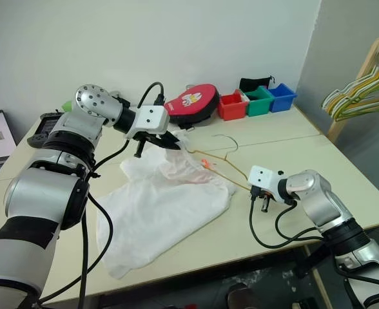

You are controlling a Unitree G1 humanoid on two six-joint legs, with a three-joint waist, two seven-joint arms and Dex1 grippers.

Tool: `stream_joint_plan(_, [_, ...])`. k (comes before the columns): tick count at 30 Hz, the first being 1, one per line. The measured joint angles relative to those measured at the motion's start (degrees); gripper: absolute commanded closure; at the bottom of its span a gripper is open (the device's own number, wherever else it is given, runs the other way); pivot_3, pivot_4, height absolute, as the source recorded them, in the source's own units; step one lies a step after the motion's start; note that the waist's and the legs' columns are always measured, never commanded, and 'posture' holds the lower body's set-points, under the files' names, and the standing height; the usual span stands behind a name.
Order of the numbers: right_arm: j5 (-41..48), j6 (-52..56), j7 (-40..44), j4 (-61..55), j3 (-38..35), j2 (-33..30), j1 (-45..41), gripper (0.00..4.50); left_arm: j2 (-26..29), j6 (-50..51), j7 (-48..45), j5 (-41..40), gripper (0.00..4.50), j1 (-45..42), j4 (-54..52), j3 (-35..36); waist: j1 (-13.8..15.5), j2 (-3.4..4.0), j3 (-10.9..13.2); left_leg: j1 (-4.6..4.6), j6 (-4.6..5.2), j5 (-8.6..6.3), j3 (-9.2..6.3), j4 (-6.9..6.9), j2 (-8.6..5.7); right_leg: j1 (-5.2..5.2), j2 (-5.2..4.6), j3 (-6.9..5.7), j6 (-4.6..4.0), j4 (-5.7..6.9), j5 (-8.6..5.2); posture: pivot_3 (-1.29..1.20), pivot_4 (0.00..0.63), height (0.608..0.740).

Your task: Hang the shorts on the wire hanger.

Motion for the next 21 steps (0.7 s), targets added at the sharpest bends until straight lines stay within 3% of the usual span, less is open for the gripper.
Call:
stream_joint_plan(10, [-0.59,-1.42,0.01,1.06,0.12,-0.41,0.05,4.5,-0.92,5.81,-4.06,-2.3,4.48,-0.3,-0.15,3.14,-0.06,0.0,-0.01,0.0,0.0,0.0,0.0,0.03,-0.01,0.0,0.0,0.0,0.0,0.05,0.0,-0.21,0.003,0.74])
stream_joint_plan(17, [-1.16,-1.63,0.07,1.23,0.3,-0.17,0.09,4.5,-1.04,4.39,-4.34,-2.18,4.48,-0.27,-0.77,3.13,-0.12,-0.01,-0.01,0.08,0.0,0.01,-0.04,0.1,0.0,-0.09,0.0,0.0,0.03,0.5,-0.02,-0.21,0.006,0.74])
stream_joint_plan(18, [-1.15,-1.65,0.08,1.23,0.3,-0.16,0.09,4.5,-1.04,4.29,-4.16,-2.12,3.78,-0.27,-0.77,3.12,-0.14,-0.01,-0.01,0.09,0.0,0.01,-0.04,0.11,-0.01,-0.09,0.0,0.01,0.03,0.54,-0.03,-0.21,0.011,0.74])
stream_joint_plan(21, [-1.12,-1.71,0.22,1.21,0.3,0.03,0.08,4.5,-1.09,4.13,-3.51,-2.04,3.22,-0.27,-0.77,3.11,-0.28,-0.01,-0.01,0.11,0.0,0.02,-0.03,0.13,-0.01,-0.09,0.01,0.01,0.03,0.58,-0.03,-0.21,0.011,0.74])
